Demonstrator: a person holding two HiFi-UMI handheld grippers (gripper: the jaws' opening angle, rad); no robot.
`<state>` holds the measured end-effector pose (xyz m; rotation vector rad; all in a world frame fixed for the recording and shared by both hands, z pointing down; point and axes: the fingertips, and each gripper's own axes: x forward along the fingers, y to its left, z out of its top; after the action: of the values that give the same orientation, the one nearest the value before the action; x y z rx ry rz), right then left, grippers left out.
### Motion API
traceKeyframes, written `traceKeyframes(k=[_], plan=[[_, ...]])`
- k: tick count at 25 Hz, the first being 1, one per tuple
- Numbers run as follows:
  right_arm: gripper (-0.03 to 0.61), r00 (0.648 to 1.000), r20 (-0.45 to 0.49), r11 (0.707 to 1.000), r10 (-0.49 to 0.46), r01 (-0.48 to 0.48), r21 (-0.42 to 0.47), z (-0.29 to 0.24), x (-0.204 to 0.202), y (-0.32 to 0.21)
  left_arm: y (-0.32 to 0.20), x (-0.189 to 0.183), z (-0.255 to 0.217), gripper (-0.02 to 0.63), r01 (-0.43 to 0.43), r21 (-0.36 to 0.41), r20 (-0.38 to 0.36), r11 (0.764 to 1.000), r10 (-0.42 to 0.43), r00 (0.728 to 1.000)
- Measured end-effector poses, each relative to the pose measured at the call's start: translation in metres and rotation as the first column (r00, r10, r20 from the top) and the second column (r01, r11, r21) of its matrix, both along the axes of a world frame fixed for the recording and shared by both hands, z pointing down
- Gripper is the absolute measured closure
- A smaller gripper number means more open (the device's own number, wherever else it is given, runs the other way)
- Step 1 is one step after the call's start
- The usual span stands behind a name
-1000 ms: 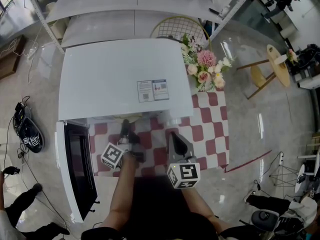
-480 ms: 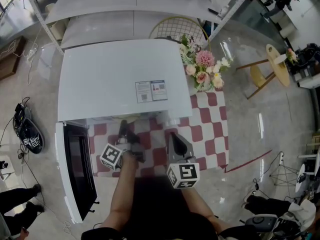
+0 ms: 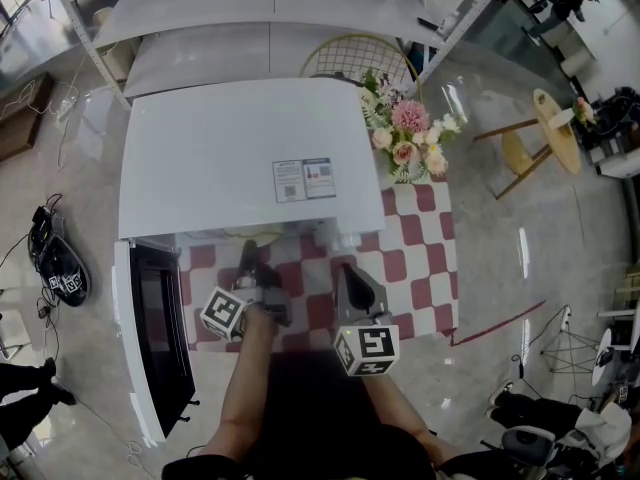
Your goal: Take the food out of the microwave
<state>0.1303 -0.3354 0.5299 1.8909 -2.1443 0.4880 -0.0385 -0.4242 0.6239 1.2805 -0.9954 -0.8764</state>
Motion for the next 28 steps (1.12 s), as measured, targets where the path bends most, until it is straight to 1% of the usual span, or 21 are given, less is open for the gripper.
traceKeyframes(k=[3,7,12,15,28], plan=[[0.577,1.0,0.001,1.0,0.002,-0.002,0.005,-0.003,-0.001,0.002,0.001,-0.001,-0.007,0.597,0.004,0.012,-0.016,1.0,-0.003,1.0],[0.577,1.0,0.004,1.0,0.006,-0.006,0.017,-0.006,-0.002,0.006,0.006,-0.005,-0.006,0.597,0.003,0.008,0.01,1.0,-0.003,1.0],[0.577,1.0,0.006,0.999,0.005,-0.005,0.033,-0.01,-0.005,0.013,0.014,-0.009,-0.011,0.597,0.01,0.01,-0.009,1.0,-0.01,1.0],[0.577,1.0,0.006,0.999,0.004,-0.004,0.038,-0.011,-0.008,0.018,0.02,-0.012,-0.011,0.597,-0.001,0.008,0.0,1.0,0.001,1.0],[0.577,1.0,0.011,0.997,0.021,-0.022,0.073,-0.021,-0.016,0.046,0.051,-0.016,-0.025,0.597,-0.031,0.034,-0.025,0.999,0.032,0.999]])
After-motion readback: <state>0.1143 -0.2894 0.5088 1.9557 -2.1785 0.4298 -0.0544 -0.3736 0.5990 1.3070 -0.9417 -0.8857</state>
